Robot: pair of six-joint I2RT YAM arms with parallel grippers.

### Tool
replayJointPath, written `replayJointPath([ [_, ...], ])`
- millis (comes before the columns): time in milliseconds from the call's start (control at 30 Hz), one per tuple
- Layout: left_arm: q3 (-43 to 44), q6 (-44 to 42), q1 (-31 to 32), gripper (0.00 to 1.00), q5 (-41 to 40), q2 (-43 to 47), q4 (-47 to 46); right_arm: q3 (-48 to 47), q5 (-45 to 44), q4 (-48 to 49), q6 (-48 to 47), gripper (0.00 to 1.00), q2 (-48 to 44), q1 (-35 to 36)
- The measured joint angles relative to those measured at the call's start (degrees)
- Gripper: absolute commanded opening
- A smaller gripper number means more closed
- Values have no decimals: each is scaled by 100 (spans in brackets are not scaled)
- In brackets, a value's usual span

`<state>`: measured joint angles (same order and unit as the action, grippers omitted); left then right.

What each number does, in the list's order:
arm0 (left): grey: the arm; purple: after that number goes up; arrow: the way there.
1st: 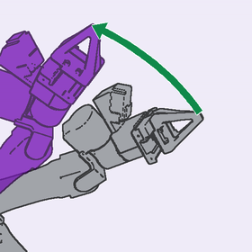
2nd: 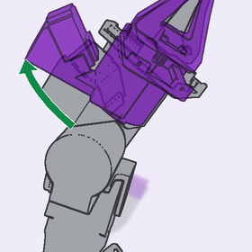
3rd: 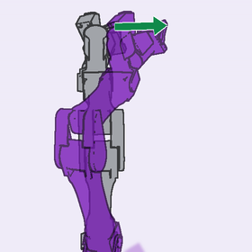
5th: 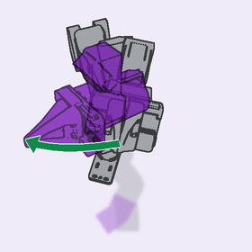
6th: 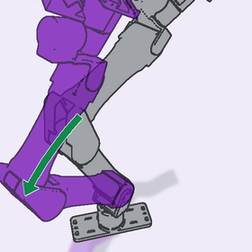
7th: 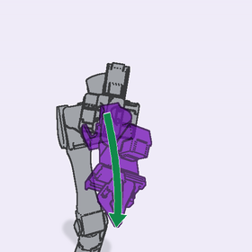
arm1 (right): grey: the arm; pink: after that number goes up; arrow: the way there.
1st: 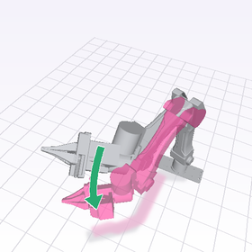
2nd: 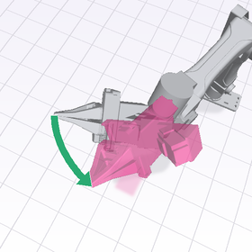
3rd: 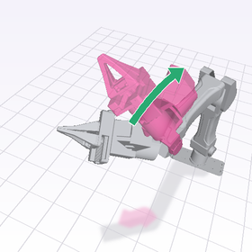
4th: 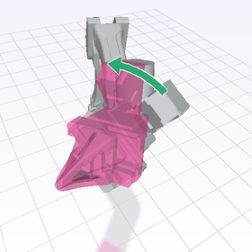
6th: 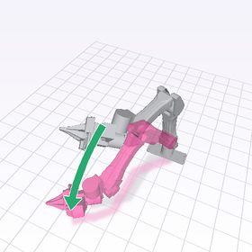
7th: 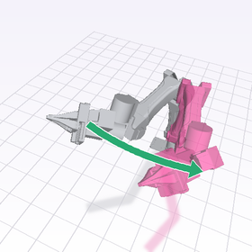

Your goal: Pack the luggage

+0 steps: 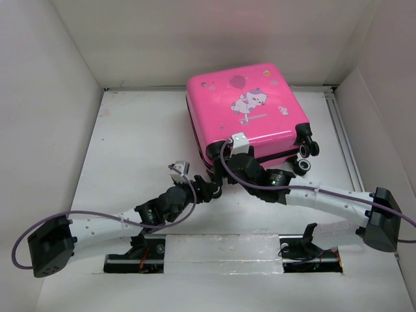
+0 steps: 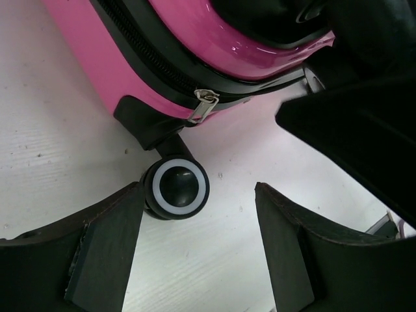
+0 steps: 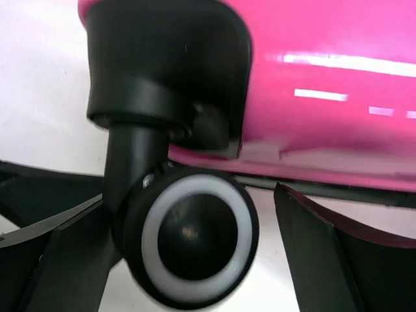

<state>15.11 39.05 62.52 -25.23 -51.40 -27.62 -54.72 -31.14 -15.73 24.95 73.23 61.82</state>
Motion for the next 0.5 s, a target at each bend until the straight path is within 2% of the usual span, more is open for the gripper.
replayJointPath([
  [133, 4, -98, 0, 61, 20, -341, -282, -195, 173, 122, -177, 93, 251, -111],
  [200, 13, -138, 0, 61, 13, -442, -369, -280, 197, 111, -251, 85, 354, -109],
  [267, 68, -184, 0, 58, -15, -544, -437, -341, 254, 98, -339, 47, 435, -101],
  [333, 146, -223, 0, 58, -66, -640, -529, -433, 269, 52, -365, 21, 516, -101],
  [467, 256, -319, 0, 55, -212, -824, -787, -492, 315, -4, -400, 4, 553, -101],
  [500, 280, -341, 0, 53, -254, -881, -848, -492, 330, -11, -407, 4, 544, -101],
])
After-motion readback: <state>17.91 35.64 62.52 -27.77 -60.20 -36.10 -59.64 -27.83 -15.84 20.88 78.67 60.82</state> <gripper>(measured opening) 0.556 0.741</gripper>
